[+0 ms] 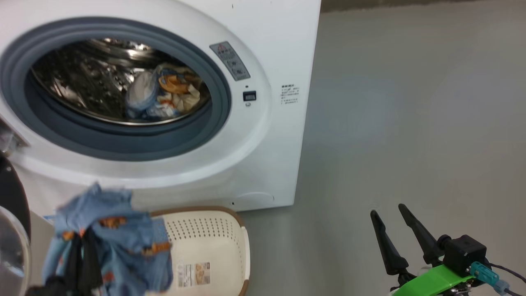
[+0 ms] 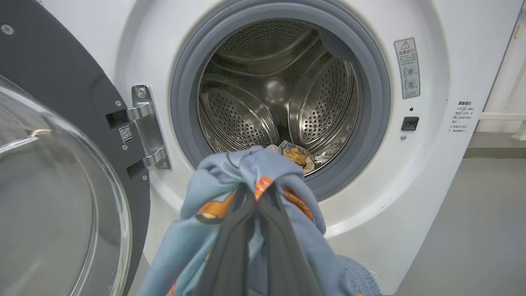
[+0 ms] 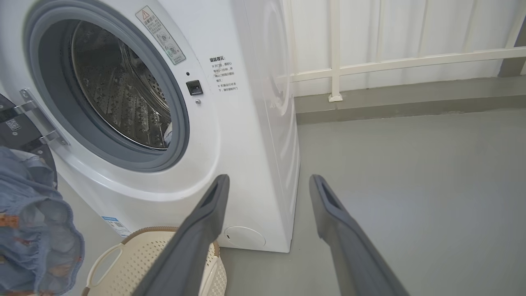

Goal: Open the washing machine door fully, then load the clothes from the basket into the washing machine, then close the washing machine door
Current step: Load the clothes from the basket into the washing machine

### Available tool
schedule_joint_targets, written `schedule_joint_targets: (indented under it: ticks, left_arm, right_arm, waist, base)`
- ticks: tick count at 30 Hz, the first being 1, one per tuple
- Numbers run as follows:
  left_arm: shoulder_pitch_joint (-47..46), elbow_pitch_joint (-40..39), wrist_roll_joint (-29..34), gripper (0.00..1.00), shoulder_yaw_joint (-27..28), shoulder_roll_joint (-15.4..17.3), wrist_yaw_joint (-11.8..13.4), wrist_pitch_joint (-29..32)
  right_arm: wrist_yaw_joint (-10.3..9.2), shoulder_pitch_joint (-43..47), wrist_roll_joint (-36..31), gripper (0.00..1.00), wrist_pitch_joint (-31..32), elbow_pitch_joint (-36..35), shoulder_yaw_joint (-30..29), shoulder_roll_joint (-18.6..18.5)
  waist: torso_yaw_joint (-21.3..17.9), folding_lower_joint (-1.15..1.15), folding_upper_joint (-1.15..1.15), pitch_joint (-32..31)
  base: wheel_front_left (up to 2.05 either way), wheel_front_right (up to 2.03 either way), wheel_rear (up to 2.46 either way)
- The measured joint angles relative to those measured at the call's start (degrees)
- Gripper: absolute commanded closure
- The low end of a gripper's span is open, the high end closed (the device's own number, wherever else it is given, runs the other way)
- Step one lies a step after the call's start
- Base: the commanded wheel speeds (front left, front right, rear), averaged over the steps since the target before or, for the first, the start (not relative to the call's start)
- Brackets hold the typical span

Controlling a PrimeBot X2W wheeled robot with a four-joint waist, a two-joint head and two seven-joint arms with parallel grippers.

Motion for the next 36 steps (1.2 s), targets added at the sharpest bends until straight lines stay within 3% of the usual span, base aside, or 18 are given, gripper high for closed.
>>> schedule_joint_targets:
  ticks: [13,27,36]
  left_arm:
    - [-23.9,1.3,2.6,1.00,3.9,-0.4,-4.7,-0.2]
    - [-43.6,6.8,4.2,1.00,9.3,1.7,-6.6,-0.4]
    - [-55.8,19.3,4.3,1.00,10.6,3.8,-7.6,-0.4]
  right_arm:
    - [0.00,-5.9,-0.5,0.00,0.0,-1.3,1.1,0.1]
    - [0.00,-10.8,-0.4,0.00,-1.4,-0.7,2.4,1.3]
    - [0.00,-14.7,0.2,0.00,-2.1,0.5,4.3,2.4]
  waist:
    - [-0.9,0.00,0.00,11.0]
    - [-4.0,0.00,0.00,21.5]
    - [-6.7,0.00,0.00,30.1]
  base:
    - [0.00,0.00,0.00]
    - [0.00,0.00,0.00]
    - [0.00,0.00,0.00]
